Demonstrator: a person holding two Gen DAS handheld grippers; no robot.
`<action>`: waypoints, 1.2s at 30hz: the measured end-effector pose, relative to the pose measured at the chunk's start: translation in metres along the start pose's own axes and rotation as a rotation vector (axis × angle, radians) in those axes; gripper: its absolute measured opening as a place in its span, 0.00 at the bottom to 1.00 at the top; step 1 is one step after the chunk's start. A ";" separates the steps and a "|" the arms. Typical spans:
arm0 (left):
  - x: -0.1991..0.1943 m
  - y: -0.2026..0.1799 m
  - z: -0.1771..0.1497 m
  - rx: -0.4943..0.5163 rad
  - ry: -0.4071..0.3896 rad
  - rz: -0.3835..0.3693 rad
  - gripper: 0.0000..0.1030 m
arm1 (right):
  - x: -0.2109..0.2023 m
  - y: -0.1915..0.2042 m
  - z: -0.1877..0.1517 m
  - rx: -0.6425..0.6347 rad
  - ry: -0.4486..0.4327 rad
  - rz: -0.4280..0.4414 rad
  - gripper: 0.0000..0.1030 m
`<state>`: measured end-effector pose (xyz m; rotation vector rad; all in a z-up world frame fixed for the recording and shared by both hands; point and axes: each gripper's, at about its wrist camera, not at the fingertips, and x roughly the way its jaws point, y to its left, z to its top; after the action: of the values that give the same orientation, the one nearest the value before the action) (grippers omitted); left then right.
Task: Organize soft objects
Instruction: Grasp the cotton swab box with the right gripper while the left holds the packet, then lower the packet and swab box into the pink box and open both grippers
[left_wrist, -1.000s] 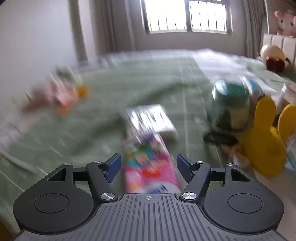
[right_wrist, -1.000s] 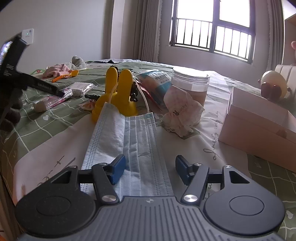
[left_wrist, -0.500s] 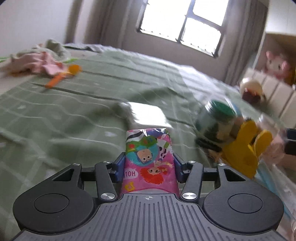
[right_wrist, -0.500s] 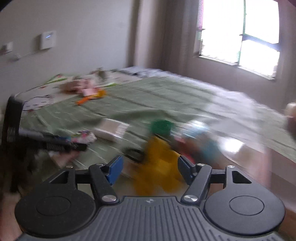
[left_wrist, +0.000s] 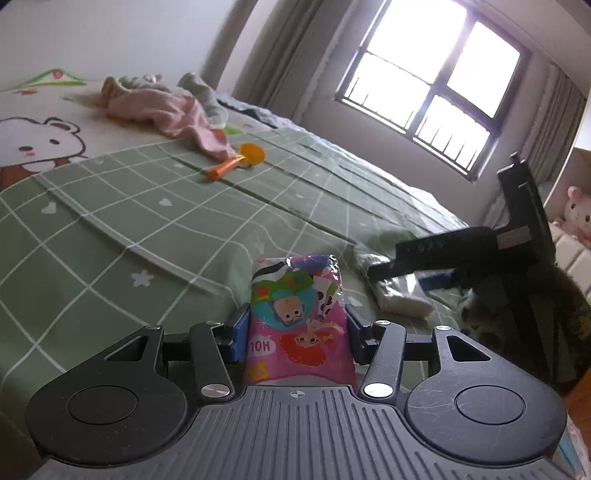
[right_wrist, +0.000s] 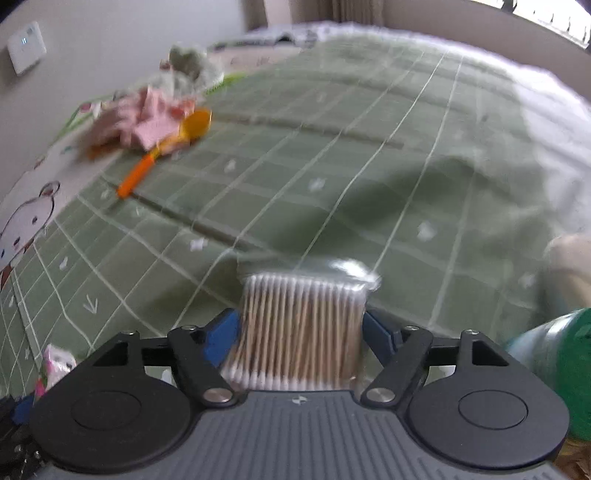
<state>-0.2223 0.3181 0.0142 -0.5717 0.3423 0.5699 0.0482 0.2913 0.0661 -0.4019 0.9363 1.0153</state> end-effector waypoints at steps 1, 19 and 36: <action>0.002 0.000 0.001 -0.001 -0.001 0.004 0.54 | 0.003 0.001 -0.001 -0.002 0.011 0.006 0.77; 0.012 -0.249 0.057 0.273 -0.065 -0.360 0.55 | -0.324 -0.185 -0.076 0.072 -0.509 -0.229 0.67; 0.203 -0.546 -0.052 0.484 0.496 -0.577 0.56 | -0.295 -0.356 -0.235 0.122 -0.425 -0.458 0.70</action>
<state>0.2541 -0.0085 0.1049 -0.3082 0.7275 -0.2251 0.1826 -0.2054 0.1309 -0.2651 0.4863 0.5857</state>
